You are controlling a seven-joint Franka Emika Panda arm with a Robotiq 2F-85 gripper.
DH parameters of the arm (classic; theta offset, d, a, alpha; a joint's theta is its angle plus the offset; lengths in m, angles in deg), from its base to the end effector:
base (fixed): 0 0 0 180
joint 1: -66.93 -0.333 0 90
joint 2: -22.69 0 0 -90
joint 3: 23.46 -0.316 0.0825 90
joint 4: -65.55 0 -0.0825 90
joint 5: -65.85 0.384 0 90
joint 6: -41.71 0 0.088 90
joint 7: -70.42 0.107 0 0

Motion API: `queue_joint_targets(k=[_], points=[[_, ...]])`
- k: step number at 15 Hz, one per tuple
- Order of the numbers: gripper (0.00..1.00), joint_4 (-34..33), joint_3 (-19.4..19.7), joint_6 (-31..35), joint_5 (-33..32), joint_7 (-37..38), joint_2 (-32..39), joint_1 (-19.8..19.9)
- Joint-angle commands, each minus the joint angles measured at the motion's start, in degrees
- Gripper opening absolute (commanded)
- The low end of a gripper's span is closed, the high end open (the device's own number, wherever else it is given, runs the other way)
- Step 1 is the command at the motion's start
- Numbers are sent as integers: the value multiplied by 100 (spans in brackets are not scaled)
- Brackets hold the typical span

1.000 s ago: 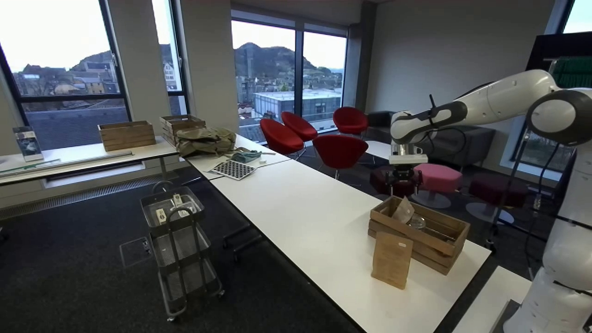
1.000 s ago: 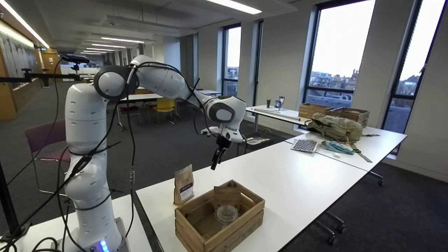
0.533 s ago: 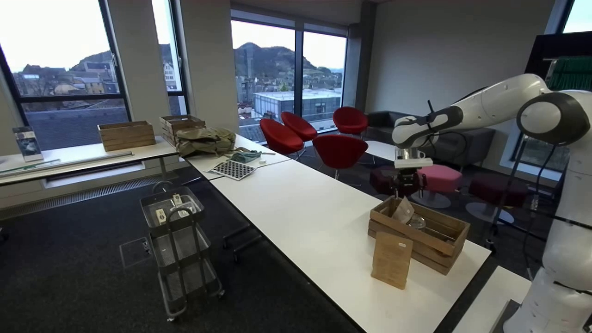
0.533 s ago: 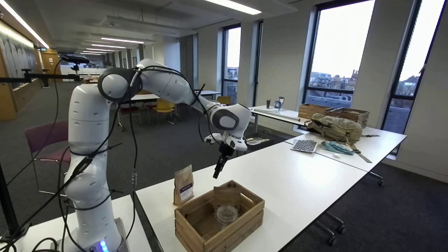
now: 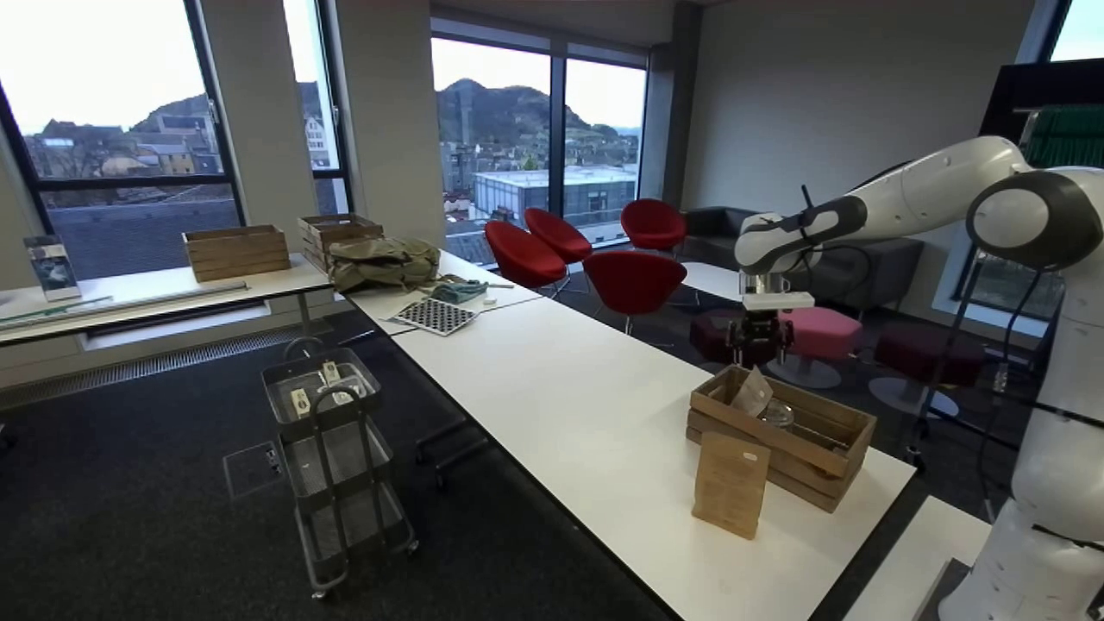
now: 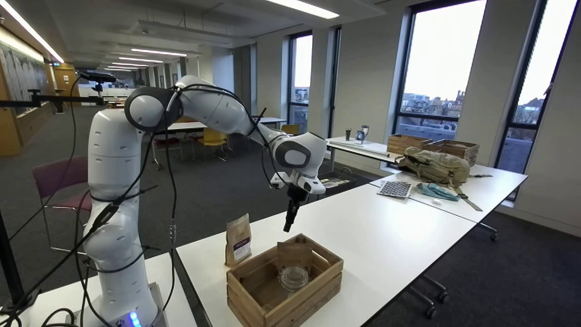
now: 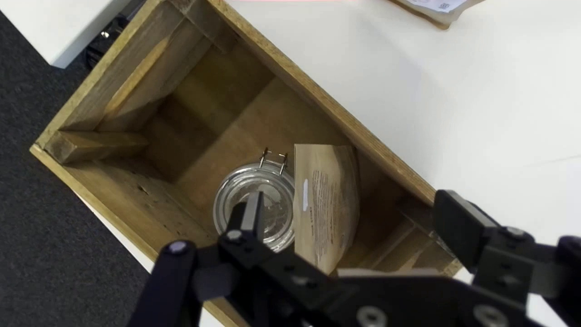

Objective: Remove the packet from the box

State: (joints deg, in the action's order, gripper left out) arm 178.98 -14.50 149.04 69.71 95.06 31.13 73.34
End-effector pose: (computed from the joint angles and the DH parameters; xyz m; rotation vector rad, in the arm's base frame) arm 0.5380 -0.1406 0.3761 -2.8956 1.1027 0.3954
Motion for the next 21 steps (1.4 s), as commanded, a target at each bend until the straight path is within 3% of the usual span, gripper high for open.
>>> queue_joint_targets(k=[1, 4, 12, 21], points=[[100, 195, 31, 406, 107, -372, -125, 103], [100, 176, 84, 471, 279, -243, 31, 186], [100, 133, 10, 456, -136, 85, -26, -16], [100, -240, 92, 366, 75, 325, 734, 67]])
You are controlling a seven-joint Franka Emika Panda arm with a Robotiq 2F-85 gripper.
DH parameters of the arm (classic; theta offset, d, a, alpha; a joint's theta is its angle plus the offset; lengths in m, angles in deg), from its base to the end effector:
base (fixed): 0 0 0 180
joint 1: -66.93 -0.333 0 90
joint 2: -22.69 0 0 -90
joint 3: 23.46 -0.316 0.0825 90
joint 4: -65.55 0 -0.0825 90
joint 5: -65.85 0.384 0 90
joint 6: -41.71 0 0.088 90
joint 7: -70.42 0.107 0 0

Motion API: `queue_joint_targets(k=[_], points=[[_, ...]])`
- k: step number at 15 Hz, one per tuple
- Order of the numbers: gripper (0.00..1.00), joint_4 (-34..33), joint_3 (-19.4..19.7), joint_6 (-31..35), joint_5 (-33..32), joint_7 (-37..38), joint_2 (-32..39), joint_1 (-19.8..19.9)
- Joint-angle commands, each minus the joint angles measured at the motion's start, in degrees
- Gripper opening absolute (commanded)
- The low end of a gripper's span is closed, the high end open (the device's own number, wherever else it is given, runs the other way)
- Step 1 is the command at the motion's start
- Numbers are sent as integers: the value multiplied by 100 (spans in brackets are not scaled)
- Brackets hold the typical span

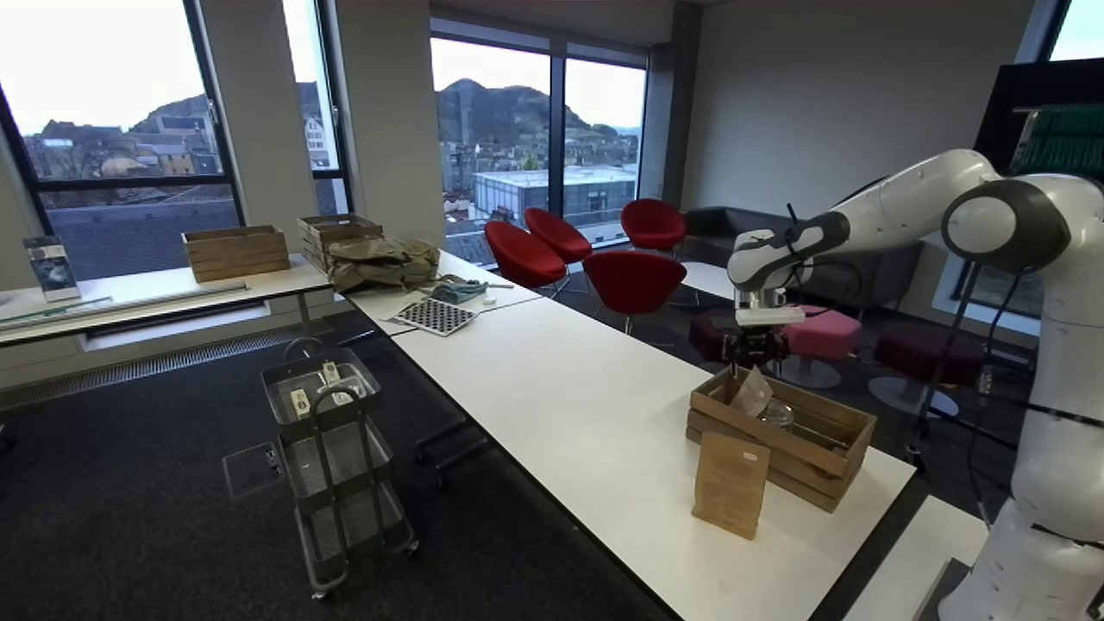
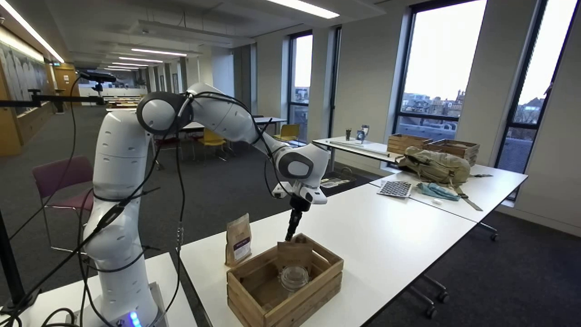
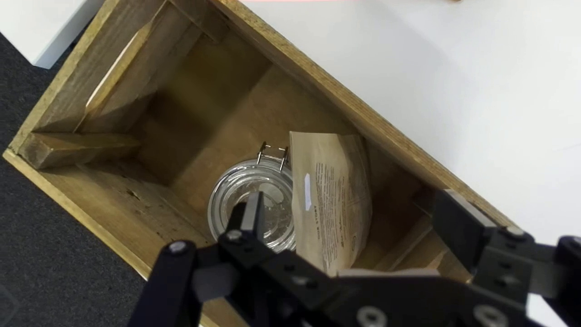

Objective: Remove the packet from the box

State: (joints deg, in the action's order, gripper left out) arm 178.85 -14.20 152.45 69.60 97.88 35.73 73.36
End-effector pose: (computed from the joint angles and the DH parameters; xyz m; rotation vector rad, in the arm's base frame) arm 0.5467 -0.1464 0.3360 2.8701 -1.1888 -0.4211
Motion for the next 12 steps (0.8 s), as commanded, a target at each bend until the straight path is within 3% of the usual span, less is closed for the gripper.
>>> queue_joint_targets(k=[1, 6, 7, 9, 12], points=[[100, -255, 83, 18, 106, 28, 337, 83], [100, -442, 164, -83, 455, -192, 543, 265], [75, -451, 173, -83, 559, -221, 550, 295], [68, -489, 181, -95, 701, -282, 565, 343], [46, -513, 188, -80, 819, -286, 566, 370]])
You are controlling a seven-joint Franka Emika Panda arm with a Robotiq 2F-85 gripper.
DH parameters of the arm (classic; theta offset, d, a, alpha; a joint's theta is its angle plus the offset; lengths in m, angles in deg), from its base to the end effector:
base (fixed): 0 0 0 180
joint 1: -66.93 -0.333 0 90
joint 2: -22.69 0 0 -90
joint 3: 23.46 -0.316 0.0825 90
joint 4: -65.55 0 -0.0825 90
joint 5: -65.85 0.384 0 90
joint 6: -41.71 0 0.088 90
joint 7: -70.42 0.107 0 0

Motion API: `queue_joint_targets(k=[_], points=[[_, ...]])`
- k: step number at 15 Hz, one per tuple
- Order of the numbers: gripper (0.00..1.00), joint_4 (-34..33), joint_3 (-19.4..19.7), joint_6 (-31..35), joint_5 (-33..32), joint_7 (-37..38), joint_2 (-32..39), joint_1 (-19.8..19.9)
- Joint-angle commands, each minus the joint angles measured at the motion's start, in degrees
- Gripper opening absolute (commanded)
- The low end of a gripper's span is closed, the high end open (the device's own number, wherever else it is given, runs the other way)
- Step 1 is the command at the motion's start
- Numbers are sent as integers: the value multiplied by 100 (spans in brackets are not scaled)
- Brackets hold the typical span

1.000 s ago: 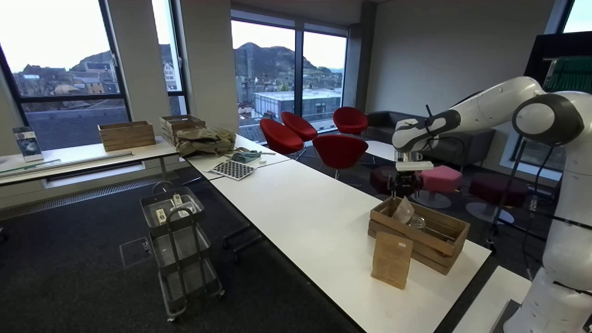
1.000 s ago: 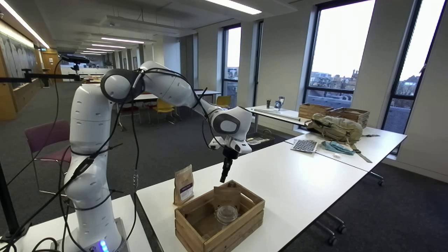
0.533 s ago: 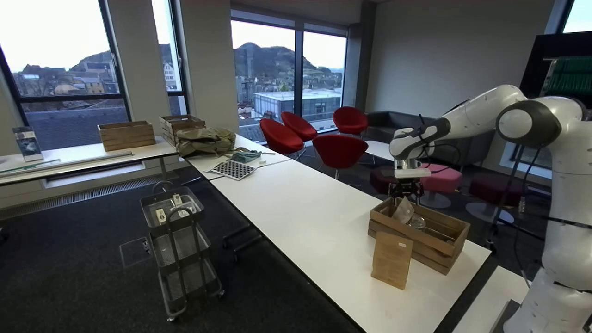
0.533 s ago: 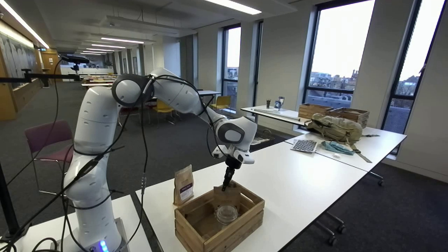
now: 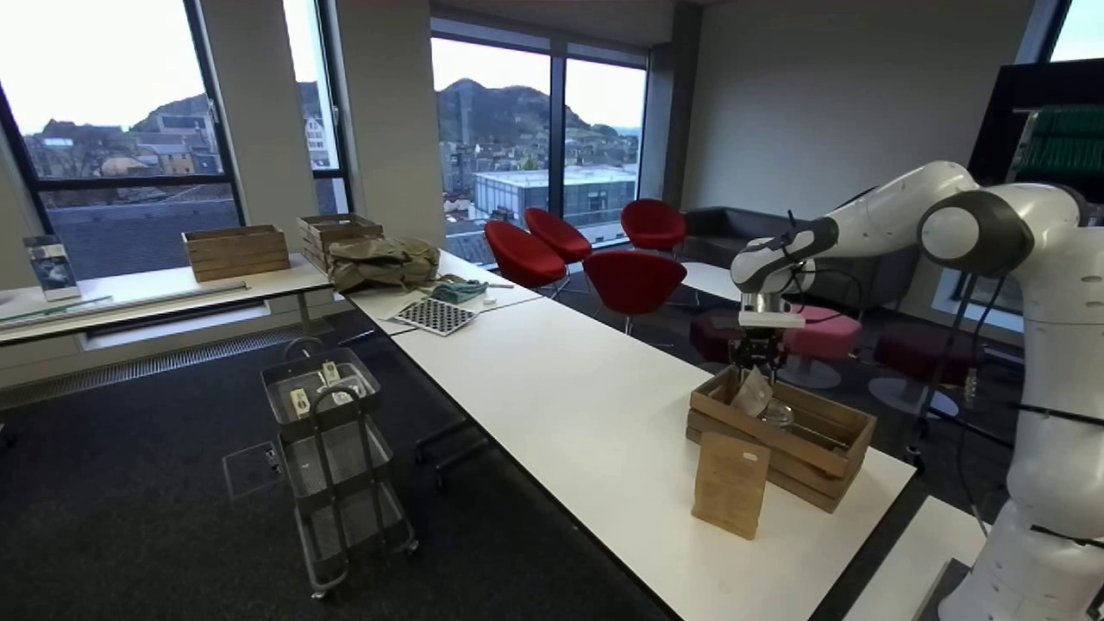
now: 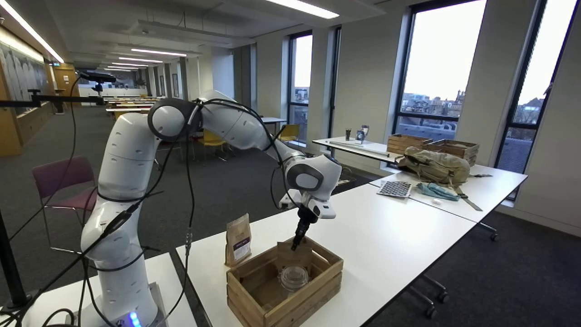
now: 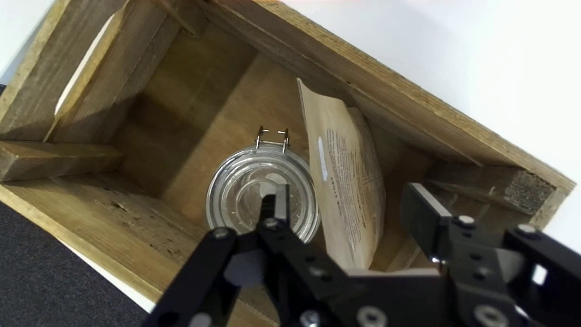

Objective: Remove the packet from the box

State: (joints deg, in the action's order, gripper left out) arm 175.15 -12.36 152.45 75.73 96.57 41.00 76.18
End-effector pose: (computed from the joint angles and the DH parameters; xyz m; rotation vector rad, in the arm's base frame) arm 0.5535 -0.1881 0.3114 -2.7344 1.3139 0.4509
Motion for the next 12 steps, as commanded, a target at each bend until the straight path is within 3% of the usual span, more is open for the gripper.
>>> queue_joint_targets(k=[1, 6, 12], points=[[38, -145, 10, -76, 221, -142, 36, 84], [0, -151, 16, -74, 226, -126, 26, 78], [0, -140, 52, -91, 145, 20, -5, 47]])
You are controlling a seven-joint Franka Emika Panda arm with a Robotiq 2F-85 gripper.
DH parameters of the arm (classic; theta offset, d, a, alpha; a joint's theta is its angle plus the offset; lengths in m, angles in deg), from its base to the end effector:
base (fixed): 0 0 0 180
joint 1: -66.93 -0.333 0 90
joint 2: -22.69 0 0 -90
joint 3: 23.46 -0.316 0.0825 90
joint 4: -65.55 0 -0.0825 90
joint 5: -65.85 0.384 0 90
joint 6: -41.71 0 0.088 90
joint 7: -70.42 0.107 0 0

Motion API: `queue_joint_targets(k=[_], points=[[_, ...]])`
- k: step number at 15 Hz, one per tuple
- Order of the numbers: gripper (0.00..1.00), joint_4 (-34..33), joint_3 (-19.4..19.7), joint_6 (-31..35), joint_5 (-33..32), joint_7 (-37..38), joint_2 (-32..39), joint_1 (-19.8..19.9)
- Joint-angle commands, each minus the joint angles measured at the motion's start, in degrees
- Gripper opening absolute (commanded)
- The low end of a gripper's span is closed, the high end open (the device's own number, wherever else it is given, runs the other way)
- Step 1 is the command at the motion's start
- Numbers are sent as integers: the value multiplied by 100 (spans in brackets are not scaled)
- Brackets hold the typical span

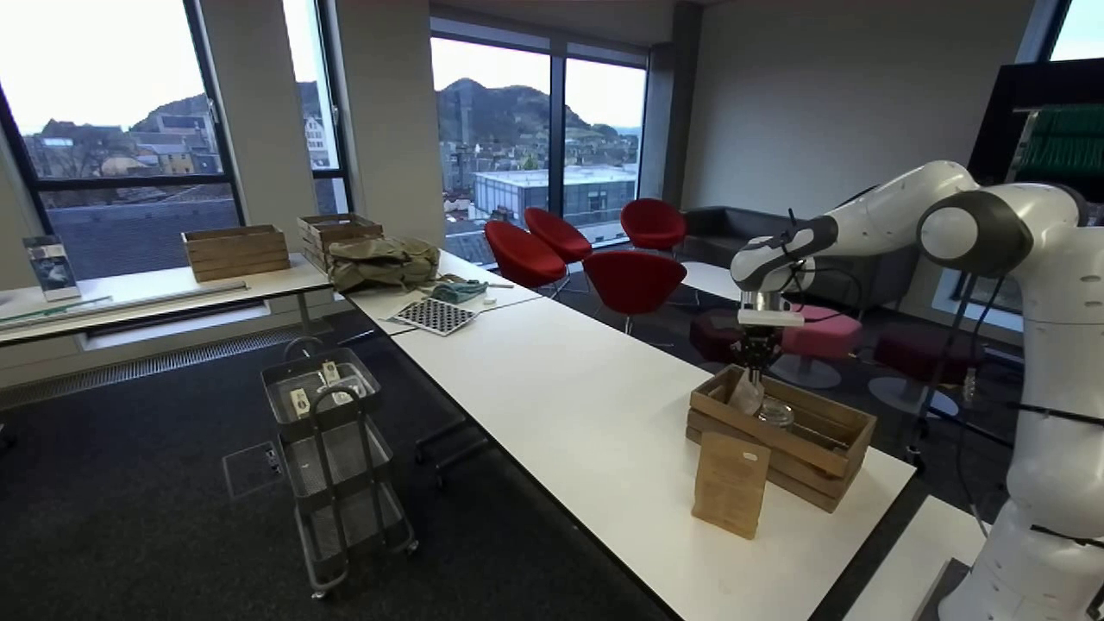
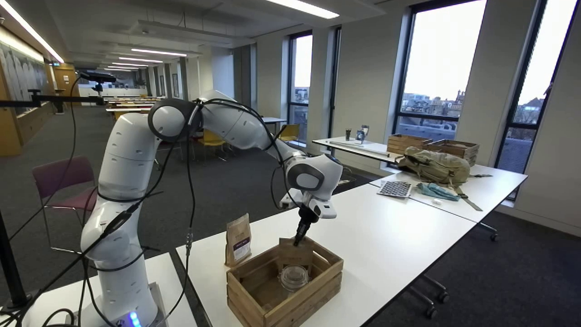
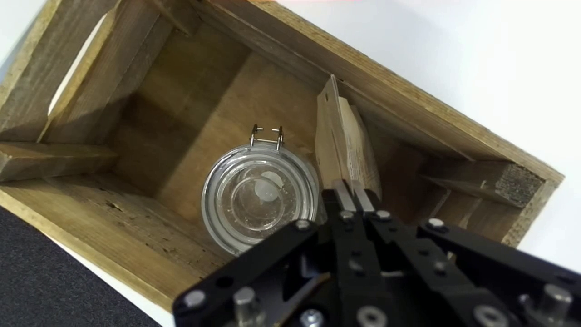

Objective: Remove the packet from the box

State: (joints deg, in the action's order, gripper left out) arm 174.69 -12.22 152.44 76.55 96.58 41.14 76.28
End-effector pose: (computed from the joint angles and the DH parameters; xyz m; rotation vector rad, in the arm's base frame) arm 0.5554 -0.1901 0.3134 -2.7175 1.3235 0.4409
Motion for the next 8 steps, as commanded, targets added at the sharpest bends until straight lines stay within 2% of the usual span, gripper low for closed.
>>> queue_joint_targets(k=[1, 8], points=[[0, -55, 51, -106, -2, 92, -90, 5], [0, 83, 11, -566, -898, 759, -911, -390]])
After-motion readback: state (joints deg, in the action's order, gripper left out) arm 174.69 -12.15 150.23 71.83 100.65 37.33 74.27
